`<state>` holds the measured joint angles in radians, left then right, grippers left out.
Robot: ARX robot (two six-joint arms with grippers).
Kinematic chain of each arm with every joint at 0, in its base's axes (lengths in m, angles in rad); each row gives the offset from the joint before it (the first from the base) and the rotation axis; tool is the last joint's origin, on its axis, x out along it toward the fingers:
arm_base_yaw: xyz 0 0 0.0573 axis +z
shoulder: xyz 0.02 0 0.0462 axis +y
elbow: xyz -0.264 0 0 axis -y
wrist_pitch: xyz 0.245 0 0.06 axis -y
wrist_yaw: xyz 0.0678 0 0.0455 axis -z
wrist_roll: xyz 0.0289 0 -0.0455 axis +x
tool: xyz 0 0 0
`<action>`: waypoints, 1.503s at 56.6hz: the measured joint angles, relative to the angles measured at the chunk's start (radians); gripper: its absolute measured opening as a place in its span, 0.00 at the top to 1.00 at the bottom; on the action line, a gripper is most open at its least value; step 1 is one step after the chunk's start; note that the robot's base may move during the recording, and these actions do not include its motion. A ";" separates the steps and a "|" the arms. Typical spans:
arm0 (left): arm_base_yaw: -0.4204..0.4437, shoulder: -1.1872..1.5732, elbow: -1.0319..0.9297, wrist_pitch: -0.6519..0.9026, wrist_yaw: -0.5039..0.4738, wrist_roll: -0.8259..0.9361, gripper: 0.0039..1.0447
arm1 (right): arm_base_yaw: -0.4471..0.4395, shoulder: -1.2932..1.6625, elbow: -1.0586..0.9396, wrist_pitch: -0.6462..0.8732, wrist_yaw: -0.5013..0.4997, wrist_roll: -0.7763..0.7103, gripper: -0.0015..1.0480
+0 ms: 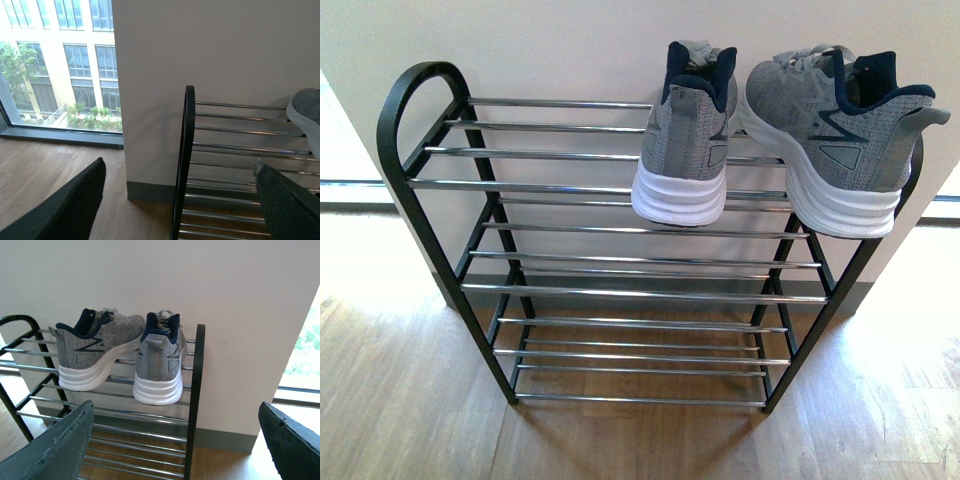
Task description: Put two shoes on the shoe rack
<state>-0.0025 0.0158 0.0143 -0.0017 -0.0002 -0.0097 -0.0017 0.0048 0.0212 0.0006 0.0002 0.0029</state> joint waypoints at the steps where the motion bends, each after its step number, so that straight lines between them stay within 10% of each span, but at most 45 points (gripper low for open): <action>1: 0.000 0.000 0.000 0.000 0.000 0.000 0.11 | 0.000 0.000 0.000 0.000 0.000 0.000 0.09; 85: 0.000 0.000 0.000 0.000 0.000 0.002 0.09 | 0.000 0.000 0.000 -0.001 0.000 0.000 0.09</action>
<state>-0.0025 0.0158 0.0143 -0.0017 -0.0002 -0.0078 -0.0017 0.0051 0.0208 -0.0006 -0.0002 0.0029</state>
